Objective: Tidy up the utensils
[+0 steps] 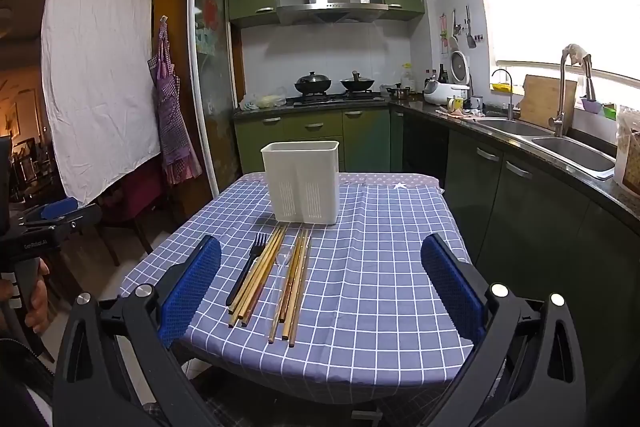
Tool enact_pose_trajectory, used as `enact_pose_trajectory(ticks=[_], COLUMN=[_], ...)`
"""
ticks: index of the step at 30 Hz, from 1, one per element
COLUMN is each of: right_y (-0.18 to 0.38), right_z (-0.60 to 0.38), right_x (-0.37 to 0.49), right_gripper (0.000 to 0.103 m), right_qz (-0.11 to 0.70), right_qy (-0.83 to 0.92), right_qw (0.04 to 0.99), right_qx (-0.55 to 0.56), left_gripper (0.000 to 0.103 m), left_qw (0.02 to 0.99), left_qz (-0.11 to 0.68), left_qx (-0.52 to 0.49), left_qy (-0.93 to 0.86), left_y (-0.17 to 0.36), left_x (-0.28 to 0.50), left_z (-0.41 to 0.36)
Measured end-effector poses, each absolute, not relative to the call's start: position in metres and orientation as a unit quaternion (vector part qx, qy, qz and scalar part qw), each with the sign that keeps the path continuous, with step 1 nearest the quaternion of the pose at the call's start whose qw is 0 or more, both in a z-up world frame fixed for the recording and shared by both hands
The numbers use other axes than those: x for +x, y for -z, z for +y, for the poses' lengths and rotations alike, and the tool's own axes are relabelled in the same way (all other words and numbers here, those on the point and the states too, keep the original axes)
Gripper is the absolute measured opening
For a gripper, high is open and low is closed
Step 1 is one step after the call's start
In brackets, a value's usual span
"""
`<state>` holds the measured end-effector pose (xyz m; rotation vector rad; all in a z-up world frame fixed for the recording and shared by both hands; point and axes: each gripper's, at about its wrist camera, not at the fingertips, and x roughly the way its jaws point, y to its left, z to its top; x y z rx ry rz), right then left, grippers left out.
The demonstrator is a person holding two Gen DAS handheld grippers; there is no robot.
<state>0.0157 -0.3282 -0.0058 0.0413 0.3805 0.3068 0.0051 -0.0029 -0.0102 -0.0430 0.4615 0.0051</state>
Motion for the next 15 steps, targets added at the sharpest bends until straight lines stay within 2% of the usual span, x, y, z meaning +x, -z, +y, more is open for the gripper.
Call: enact_pose_trajectory(ticks=[15], right_y=[0.0049], right_z=[-0.3246], right_x=[0.0174], right_gripper=[0.099], right_qz=[0.191], right_qy=[-0.151], right_qw=[0.970], right_qx=[0.020], left_gripper=[0.097], left_qw=[0.973], left_qz=[0.229], left_qx=[-0.022], left_qy=[-0.001], left_y=[0.0128], left_x=[0.0037], left_z=[-0.0035])
